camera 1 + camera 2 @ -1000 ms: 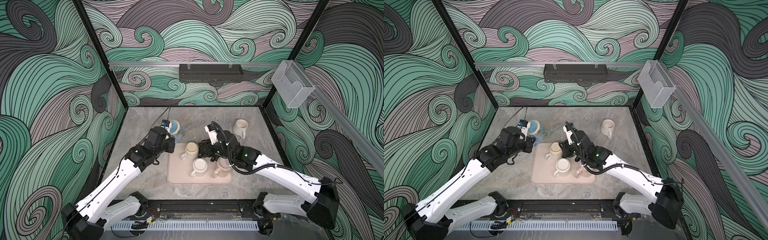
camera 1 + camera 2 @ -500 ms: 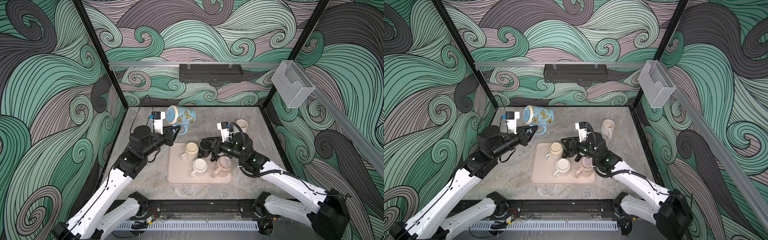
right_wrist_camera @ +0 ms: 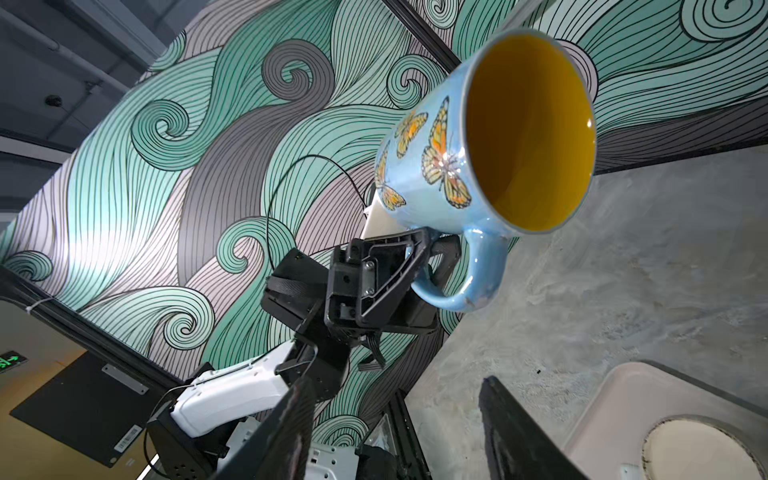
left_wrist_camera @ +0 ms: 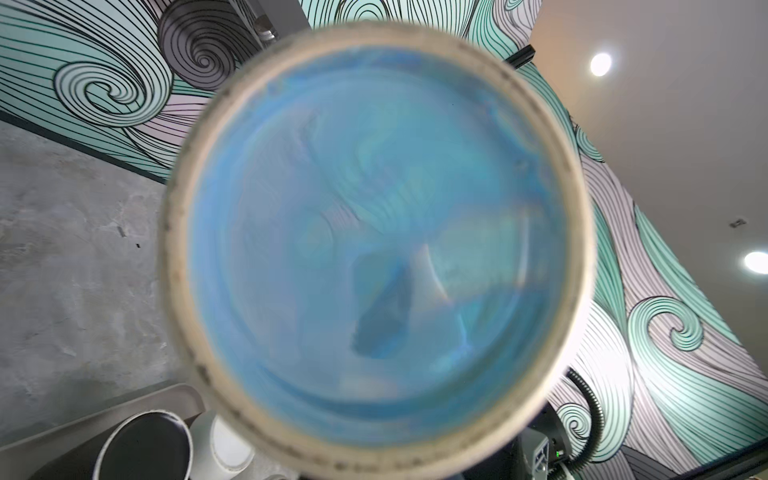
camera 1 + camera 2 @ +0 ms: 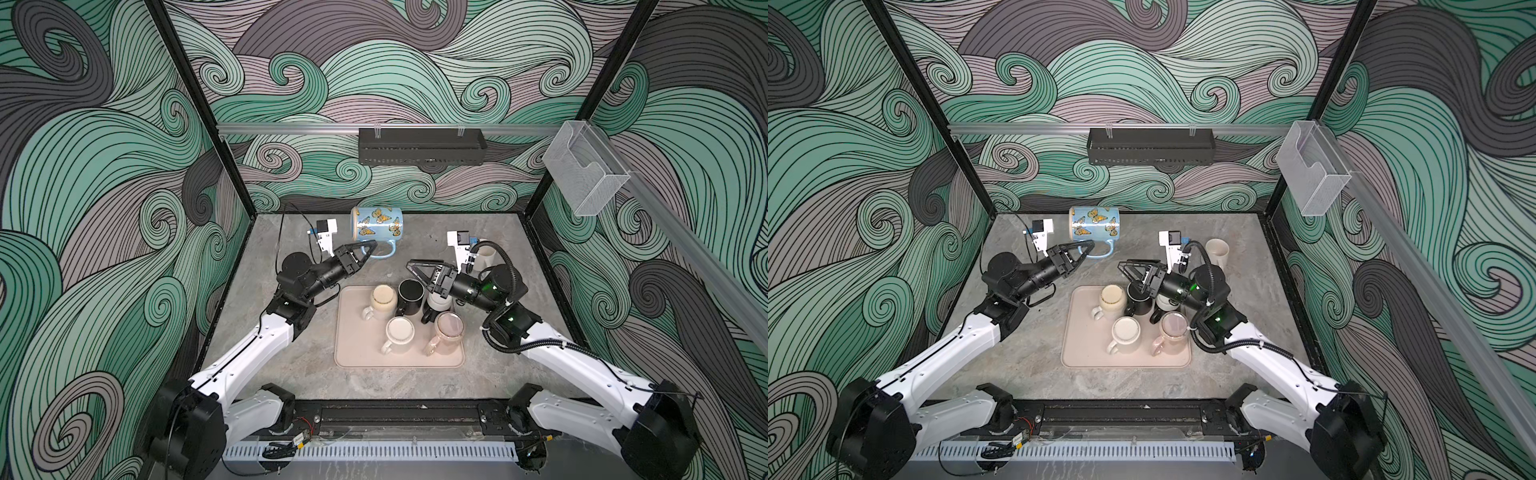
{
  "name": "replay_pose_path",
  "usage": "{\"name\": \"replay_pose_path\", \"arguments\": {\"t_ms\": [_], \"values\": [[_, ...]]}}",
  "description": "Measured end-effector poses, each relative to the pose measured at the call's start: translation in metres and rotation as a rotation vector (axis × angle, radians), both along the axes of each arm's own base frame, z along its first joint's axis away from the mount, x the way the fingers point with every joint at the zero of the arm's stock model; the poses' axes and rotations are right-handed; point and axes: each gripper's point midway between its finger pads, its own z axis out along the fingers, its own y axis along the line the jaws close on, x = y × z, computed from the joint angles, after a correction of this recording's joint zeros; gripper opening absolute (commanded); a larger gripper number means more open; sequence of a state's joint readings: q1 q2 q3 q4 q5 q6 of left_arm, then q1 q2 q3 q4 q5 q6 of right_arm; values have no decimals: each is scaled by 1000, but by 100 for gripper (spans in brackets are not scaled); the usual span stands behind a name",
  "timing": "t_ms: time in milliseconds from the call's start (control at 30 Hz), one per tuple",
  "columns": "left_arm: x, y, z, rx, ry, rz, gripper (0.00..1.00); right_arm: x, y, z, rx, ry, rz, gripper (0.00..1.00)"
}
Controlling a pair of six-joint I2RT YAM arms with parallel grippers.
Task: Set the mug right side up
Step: 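Lift and rotate the blue mug upright with the left gripper while the right rises, then grasp the blue mug handle with the right gripper from the left gripper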
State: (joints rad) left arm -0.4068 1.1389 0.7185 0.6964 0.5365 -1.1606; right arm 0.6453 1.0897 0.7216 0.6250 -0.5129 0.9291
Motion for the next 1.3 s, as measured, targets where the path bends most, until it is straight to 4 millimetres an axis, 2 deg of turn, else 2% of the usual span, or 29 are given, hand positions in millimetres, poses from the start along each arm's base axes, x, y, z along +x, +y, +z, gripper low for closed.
{"name": "replay_pose_path", "arguments": {"t_ms": [200,367,467,800,1300], "values": [[-3,-5,18,-102,-30,-63,0,11,4,-6,24,47,1,61],[-9,-8,24,-129,-51,-109,0,18,7,-11,30,69,1,61],[-11,-9,26,-137,-55,-122,0,19,7,-6,37,59,2,61],[-19,-19,25,-133,-57,-169,0,26,14,9,61,24,14,60],[-26,-32,15,-92,-50,-209,0,40,22,2,65,54,17,50]]}}
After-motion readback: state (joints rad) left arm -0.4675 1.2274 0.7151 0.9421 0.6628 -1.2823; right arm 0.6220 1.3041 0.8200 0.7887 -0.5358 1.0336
